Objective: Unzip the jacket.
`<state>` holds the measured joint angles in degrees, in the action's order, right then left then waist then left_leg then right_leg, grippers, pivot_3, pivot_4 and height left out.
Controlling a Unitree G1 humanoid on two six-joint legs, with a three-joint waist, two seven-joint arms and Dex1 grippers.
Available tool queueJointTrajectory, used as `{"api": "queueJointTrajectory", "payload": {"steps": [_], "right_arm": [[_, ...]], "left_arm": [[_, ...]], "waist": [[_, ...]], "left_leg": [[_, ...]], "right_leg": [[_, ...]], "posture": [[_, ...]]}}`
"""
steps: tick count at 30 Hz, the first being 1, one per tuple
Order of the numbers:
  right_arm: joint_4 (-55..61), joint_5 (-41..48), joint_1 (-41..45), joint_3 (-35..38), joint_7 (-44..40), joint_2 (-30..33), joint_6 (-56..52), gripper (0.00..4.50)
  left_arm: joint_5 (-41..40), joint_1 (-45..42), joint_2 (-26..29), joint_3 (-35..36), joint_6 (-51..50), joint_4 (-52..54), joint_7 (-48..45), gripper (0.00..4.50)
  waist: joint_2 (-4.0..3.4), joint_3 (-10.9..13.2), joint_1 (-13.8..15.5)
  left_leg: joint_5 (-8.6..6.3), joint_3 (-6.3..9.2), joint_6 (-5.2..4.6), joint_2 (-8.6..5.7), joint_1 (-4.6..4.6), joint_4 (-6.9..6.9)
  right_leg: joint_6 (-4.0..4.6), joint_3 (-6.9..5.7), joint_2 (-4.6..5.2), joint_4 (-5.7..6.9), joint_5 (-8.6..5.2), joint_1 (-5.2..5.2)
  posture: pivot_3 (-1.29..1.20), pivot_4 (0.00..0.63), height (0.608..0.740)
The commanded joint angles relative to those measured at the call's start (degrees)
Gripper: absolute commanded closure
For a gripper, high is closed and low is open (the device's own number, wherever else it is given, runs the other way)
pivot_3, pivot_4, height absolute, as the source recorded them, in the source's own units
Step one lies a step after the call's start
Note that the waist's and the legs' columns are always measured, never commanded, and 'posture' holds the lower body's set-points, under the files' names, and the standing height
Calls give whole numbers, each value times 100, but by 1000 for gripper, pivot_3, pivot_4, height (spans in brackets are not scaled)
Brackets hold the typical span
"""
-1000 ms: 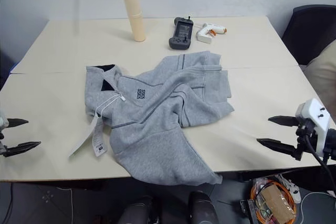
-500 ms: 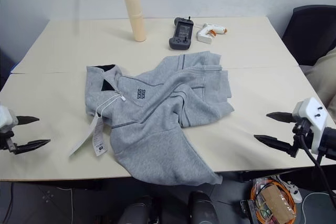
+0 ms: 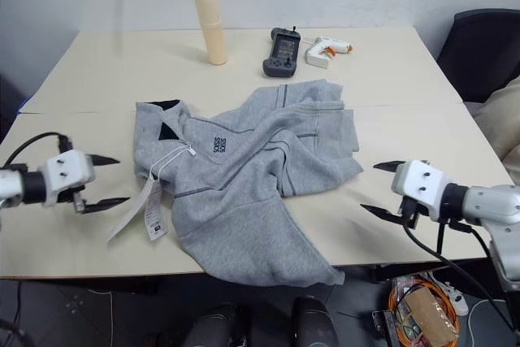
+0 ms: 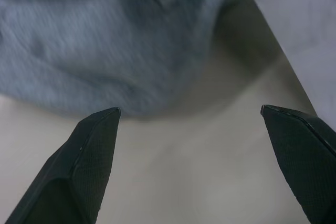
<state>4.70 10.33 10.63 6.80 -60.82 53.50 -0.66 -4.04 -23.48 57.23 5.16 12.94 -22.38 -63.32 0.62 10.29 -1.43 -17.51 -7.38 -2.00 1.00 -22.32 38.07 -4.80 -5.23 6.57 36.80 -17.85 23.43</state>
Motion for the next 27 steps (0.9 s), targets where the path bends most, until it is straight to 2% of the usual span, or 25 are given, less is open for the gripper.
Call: {"api": "queueJointTrajectory", "payload": {"steps": [1,6,9,15,20,21,27], "right_arm": [[-144,-329,324,-308,139,-134,369,19],[-985,-949,1160,-978,402,-603,854,19],[-1592,-1238,1615,-1283,409,-752,1167,570],[-2235,-1491,2008,-1618,280,-860,1488,2614],[-1986,-1176,1821,-1522,-327,-536,1350,4431],[-1850,-1053,1752,-1465,-513,-407,1204,4500],[-813,-185,937,-890,-1250,409,356,4500]], "left_arm": [[77,-203,-94,-239,178,68,-106,0],[392,-614,-401,-746,365,-197,-116,0],[646,-901,-539,-922,516,-613,52,554],[693,-1177,-549,-990,679,-1004,-8,2452],[656,-1214,-299,-910,822,-1187,-172,4122],[657,-1215,-203,-884,859,-1234,-210,4429],[437,-958,310,-690,858,-1245,-529,4470]], "waist": [[0,0,-8],[0,0,-15],[0,0,0],[0,0,-4],[0,0,-6],[0,0,-7],[0,0,-5]], "left_leg": [[1,-5,-2,0,-2,1],[2,-15,-4,5,1,10],[2,-15,-5,3,-1,13],[3,-13,-10,3,-7,19],[4,-13,-10,4,-7,19],[3,-12,-10,4,-7,19],[2,-8,-12,5,-6,19]], "right_leg": [[-1,-4,0,2,0,4],[-2,-7,-4,6,-1,5],[-2,-8,-4,8,-1,5],[-5,-11,-1,8,-1,7],[-5,-11,-1,8,0,6],[-5,-12,-1,8,0,6],[-5,-16,1,6,0,3]], "posture": [[0,150,740],[0,150,740],[0,150,740],[0,150,740],[0,150,740],[0,150,740],[0,150,740]]}}
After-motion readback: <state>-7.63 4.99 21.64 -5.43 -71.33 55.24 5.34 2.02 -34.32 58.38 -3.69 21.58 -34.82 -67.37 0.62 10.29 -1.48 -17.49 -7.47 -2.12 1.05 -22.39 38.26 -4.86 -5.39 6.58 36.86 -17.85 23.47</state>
